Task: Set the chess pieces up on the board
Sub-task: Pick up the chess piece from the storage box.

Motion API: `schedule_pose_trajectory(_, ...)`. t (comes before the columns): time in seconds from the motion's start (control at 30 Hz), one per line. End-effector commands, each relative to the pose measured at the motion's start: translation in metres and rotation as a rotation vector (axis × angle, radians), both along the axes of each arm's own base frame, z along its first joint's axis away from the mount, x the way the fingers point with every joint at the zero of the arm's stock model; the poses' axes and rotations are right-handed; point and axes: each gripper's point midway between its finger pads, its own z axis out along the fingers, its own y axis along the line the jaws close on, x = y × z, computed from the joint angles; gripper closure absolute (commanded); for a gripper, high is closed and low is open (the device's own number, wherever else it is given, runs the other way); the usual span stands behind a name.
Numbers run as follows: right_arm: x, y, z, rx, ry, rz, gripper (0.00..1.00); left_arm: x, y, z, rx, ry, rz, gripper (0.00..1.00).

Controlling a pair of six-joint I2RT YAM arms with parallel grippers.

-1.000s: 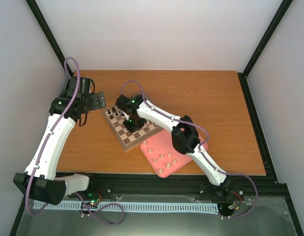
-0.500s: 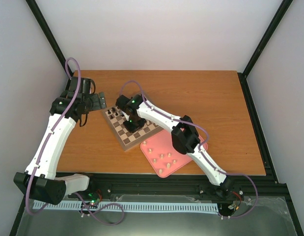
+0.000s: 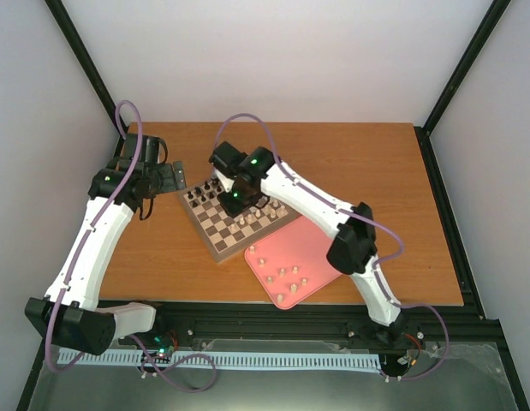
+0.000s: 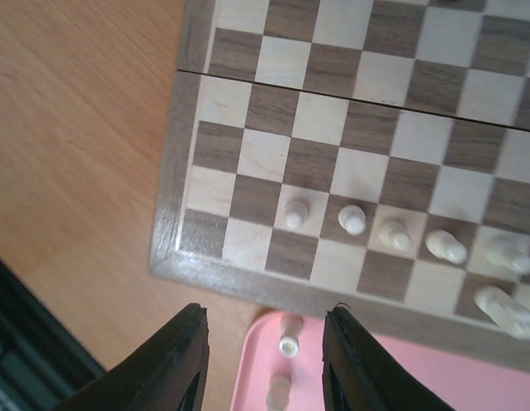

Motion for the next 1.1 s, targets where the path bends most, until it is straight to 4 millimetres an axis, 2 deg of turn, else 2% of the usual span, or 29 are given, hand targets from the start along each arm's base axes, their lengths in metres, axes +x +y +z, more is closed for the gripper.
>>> schedule_pose_trajectory(0.0,-0.008,-0.025,0.032,0.002,-0.044,-0.047,0.62,0.004,0.002,0.002,0.009,-0.009,0.0,0.0)
schedule_pose_trajectory(0.17,-0.024,-0.088,0.001,-0.144,-0.006,-0.151,0.62,0.006,0.0,0.0,0.0,-0.001,-0.007,0.0)
schedule_pose_trajectory(0.23,-0.03,-0.113,-0.001,-0.158,-0.002,-0.202,0.62,0.006,-0.001,-0.001,-0.005,0.003,-0.01,0.0)
schedule_pose_trajectory(0.33,-0.04,-0.14,-0.014,-0.15,0.048,-0.27,0.62,0.007,-0.003,-0.003,-0.011,0.006,-0.015,0.0)
schedule_pose_trajectory(0.4,-0.052,-0.151,-0.023,-0.144,0.087,-0.289,0.62,0.008,-0.004,-0.005,-0.013,0.01,-0.015,0.0)
schedule_pose_trajectory(0.53,-0.075,-0.167,-0.046,-0.166,0.149,-0.296,0.63,0.009,-0.005,-0.007,-0.016,0.018,-0.018,0.0)
schedule_pose_trajectory(0.7,-0.096,-0.174,-0.07,-0.172,0.22,-0.274,0.63,0.008,-0.006,-0.01,-0.022,0.026,-0.02,0.0)
schedule_pose_trajectory(0.87,-0.107,-0.181,-0.085,-0.193,0.255,-0.257,0.63,0.007,-0.006,-0.014,-0.023,0.035,-0.023,0.0)
schedule_pose_trajectory(1.07,-0.112,-0.177,-0.094,-0.195,0.283,-0.233,0.62,0.007,-0.006,-0.014,-0.022,0.034,-0.023,0.0)
